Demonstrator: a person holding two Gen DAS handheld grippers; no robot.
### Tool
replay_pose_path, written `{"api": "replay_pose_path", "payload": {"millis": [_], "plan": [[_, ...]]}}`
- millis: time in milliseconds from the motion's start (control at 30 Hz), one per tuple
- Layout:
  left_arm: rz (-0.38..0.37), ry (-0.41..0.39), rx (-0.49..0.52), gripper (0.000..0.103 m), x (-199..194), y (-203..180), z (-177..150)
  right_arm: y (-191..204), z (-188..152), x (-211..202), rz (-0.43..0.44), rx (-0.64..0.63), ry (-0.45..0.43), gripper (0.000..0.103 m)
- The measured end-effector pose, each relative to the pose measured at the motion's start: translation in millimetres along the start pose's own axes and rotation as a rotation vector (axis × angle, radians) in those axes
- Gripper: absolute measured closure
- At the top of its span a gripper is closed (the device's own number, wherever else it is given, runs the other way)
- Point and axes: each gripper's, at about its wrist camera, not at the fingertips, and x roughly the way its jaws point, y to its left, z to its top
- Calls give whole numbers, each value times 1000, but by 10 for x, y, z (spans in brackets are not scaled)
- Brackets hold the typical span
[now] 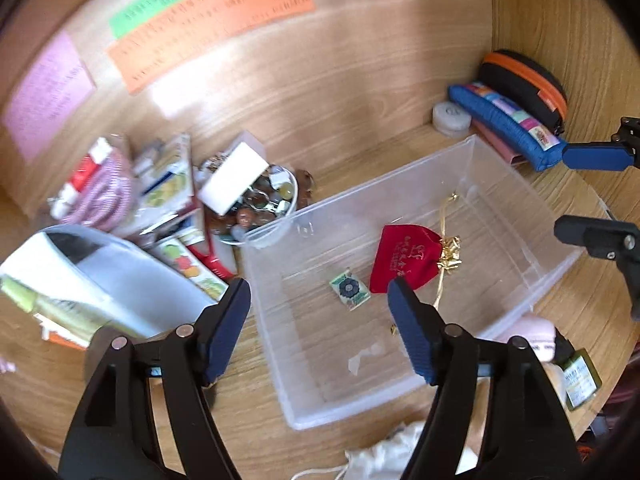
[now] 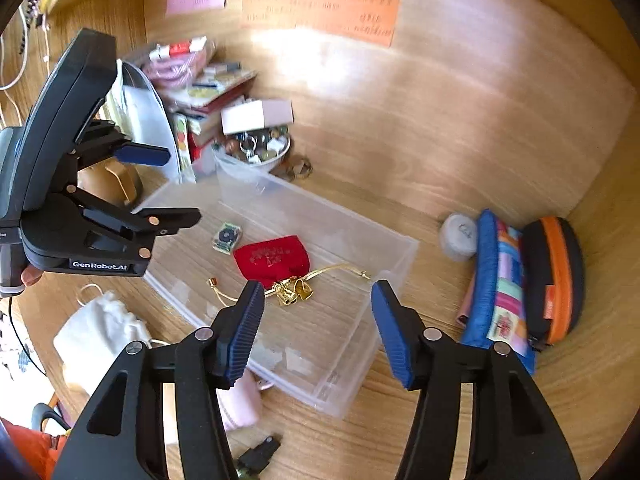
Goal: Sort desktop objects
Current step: 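Open both grippers to drop the pouch and coaster into the bin, then grasp the green glass bottle with the right gripper while the left grasps the white cloth bag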
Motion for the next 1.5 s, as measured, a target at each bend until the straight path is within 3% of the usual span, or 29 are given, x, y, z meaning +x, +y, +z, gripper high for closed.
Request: {"api": "replay_pose_path", "payload": {"millis": [300,367,433,600,867,1133,1300,1433,1500], "plan": [[82,-123,-24,31,-576,-43,-237,133,-175,-554,-19,15,-106,44],[83,-145,-33,18,-678,-59,-321,166,-260,-666,-23,18,-134,37],[60,-171,-45,7,-779,-59,-412,188,-345,-746,-26,19,-156,37],[25,-195,-81,7,-992,-23,-617,195,-568,-930,-2,54,-188,36],[-39,-111,-125,7,-821,-79,-1050,253,-1041,-1051,-24,91,-185,34],[-132,27,-170,7,-304,-151,-1434,407,-1508,-658,37,126,-76,33],[-221,65,-239,7,-115,-100,-1468,431,-1643,-322,52,164,-4,34],[-248,68,-230,7,-62,-167,-1451,362,-1681,-148,93,224,23,35],[-258,69,-215,7,-46,-209,-1440,343,-1698,-112,106,240,25,41]]}}
